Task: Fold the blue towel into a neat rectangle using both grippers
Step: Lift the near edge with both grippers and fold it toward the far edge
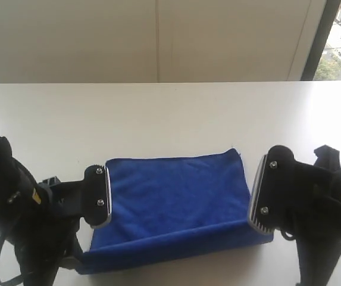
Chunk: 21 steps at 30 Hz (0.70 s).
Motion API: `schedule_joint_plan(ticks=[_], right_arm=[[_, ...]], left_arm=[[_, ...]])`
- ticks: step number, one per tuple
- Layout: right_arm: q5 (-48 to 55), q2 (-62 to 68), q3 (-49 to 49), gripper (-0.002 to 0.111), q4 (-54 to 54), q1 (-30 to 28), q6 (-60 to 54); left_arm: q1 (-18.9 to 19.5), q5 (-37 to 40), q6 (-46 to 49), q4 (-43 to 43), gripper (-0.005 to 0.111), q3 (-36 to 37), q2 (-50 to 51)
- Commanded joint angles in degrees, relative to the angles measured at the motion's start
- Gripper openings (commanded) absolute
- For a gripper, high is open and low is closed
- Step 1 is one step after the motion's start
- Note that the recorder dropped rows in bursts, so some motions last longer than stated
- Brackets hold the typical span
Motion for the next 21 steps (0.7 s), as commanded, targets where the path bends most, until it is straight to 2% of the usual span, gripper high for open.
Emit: schedule_joint_plan(ticks=[1,10,16,21], right_arm=[[-7.1,1.9,-0.4,0.0,-7.5,0.1,6.6],[-12.1,10.1,-0.4,0.0,-29.5,0.1,28.1],[-13.5,12.3,-0.8,0.0,-43.2,0.1,43.2],[-15.5,15.0,-3.4,0.0,-47.5,0.1,48.1]], left_arm=[[0.2,-5.9,-3.3,2.8,0.0,0.4,-0.6],[0.9,-23.1,-3.6,3.4,0.0,0.4,-0.6],[5.5,-28.2,-4.9,3.4,0.0,0.4,0.5],[6.4,-32.8,-4.9,3.4,0.0,0.4,2.5]])
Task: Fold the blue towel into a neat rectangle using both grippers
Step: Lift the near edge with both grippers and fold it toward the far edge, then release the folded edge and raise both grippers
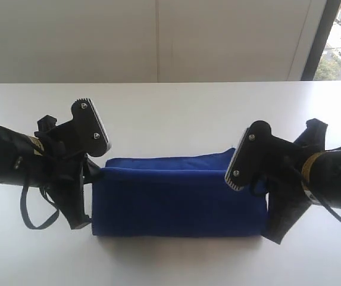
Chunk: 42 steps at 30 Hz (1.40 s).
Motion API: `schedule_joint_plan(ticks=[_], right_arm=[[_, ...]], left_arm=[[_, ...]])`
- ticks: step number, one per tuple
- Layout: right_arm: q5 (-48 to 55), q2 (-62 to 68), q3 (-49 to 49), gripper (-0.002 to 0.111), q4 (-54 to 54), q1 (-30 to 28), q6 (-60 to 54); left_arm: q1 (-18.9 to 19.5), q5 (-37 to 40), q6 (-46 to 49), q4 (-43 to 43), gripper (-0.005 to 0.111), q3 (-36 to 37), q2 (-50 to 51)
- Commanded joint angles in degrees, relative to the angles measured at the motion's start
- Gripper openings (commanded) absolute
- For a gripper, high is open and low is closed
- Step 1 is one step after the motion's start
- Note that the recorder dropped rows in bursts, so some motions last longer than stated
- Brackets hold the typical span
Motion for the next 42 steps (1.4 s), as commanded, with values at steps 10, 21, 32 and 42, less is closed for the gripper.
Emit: schedule_joint_plan(ticks=[10,21,32,42], right_arm=[[-1.0,12.0,-10.0,0.0,-8.7,-2.0,8.4],[-5.2,19.8,-15.8,0.0,-10.3,-6.6,10.3],[-8.4,28.2,-19.4,0.0,-10.4,-9.7,10.4],[-9.2,34.1,-20.0,0.001,-14.7,-10.8,10.6]], left_arm=[[0.7,-14.0,-0.6,-0.2,0.0,0.4,7.9],[5.8,-18.3,-0.5,-2.1,0.0,-2.6,12.7],[6.6,-23.1,0.0,-1.6,0.0,-6.7,19.7],[7.0,-24.1,2.4,-1.8,0.021,-10.1,27.3]])
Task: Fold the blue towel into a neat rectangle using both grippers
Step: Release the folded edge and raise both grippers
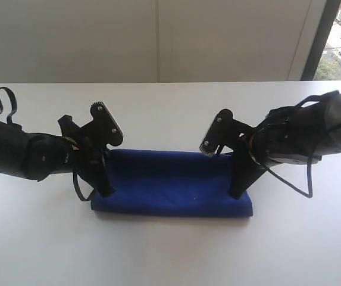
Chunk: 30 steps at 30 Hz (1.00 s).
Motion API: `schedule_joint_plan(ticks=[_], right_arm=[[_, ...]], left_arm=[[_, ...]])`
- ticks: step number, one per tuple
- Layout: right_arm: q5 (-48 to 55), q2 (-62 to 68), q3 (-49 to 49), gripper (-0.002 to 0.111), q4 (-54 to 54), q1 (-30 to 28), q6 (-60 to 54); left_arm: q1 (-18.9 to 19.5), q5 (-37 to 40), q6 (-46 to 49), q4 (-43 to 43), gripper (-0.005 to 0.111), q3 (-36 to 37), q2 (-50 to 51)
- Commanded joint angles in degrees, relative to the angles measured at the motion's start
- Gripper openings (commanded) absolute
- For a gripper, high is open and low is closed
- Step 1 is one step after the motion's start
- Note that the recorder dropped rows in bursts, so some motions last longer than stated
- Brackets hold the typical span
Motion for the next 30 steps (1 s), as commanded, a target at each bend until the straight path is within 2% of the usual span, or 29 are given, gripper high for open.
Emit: schedule_joint_plan(ticks=[1,3,5,6,7,9,13,19,23,27,30], right_arm=[[-0.3,1.9,-0.2,0.004,-3.4,-0.7,0.5],[-0.5,2.2,-0.2,0.015,-4.6,-0.7,0.5],[-0.6,2.2,-0.3,0.03,-5.5,-0.7,0.5],[-0.1,2.2,-0.7,0.041,-5.7,-0.7,0.8],[0.4,2.2,-1.0,0.047,-5.7,-0.7,1.3],[3.2,2.2,-2.6,0.053,-5.7,-0.7,4.4],[8.5,2.1,-5.8,0.053,-6.0,-0.7,8.2],[8.0,1.9,-7.0,0.053,-7.4,-0.7,8.2],[8.4,2.0,-7.5,0.053,-7.6,-0.7,9.7],[10.9,1.8,-8.6,0.05,-8.2,-0.7,16.9],[13.6,0.3,-9.2,0.041,-8.1,-0.5,26.4]], left_arm=[[0.7,-0.3,1.0,-0.9,0.028,-1.2,2.3],[1.2,-0.4,1.0,-1.2,0.052,-1.4,2.9],[1.6,-1.1,1.0,-2.4,0.066,-1.4,3.0],[1.7,-1.4,1.0,-3.3,0.069,-1.4,3.0],[2.0,-1.7,1.3,-4.3,0.07,-1.4,3.0],[2.1,-2.1,1.4,-5.1,0.07,-1.4,3.0],[2.3,-2.1,1.5,-5.1,0.07,-1.4,3.0],[2.3,-5.6,1.5,-5.3,0.07,-1.4,3.0],[2.3,-8.5,3.8,-9.2,0.07,-1.4,3.0],[2.3,-9.2,9.8,-13.9,0.069,-1.4,2.5],[2.3,-7.7,13.0,-19.8,0.06,-1.4,0.0]])
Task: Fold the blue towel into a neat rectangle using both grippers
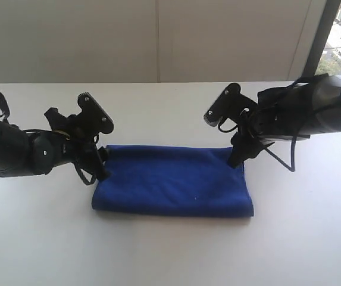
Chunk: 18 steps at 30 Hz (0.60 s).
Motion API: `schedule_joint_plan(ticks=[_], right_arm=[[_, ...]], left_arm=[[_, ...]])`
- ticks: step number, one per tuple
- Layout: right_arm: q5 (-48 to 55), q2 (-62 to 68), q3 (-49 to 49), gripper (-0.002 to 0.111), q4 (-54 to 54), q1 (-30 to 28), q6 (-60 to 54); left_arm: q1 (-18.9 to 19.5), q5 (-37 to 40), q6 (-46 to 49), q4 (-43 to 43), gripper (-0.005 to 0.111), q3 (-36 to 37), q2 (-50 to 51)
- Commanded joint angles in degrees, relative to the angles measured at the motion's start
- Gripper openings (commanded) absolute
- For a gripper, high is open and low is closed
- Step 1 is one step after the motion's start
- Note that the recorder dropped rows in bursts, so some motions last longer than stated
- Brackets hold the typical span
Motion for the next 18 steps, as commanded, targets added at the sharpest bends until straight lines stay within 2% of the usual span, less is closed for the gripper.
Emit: schedule_joint_plan(ticks=[1,4,7,8,10,13,18], right_arm=[[3.8,-2.8,-1.0,0.038,-0.3,-0.3,12.2],[3.3,-5.7,-1.0,0.024,3.0,-0.3,13.1],[0.6,-9.2,-1.0,0.0,10.4,-0.2,11.2],[0.2,-12.6,-0.2,0.0,17.4,0.0,8.5],[-3.8,-18.8,3.9,0.0,19.8,0.0,7.3],[-4.8,-29.9,11.6,0.0,20.2,0.0,10.3],[-7.1,-59.0,31.0,0.0,26.4,0.0,14.5]], left_arm=[[0.2,2.1,5.0,-8.2,0.056,-0.2,-4.0],[0.2,7.3,5.2,-9.5,0.039,-0.2,-8.4],[0.2,17.8,5.2,-11.7,0.016,-0.2,-14.0],[0.3,29.3,5.1,-15.4,0.0,-0.2,-18.9],[0.8,37.3,0.3,-16.3,0.0,1.2,-25.6],[0.8,35.5,-6.2,-16.3,0.0,7.7,-36.7],[0.6,38.0,-15.8,-16.6,0.0,25.4,-64.7]])
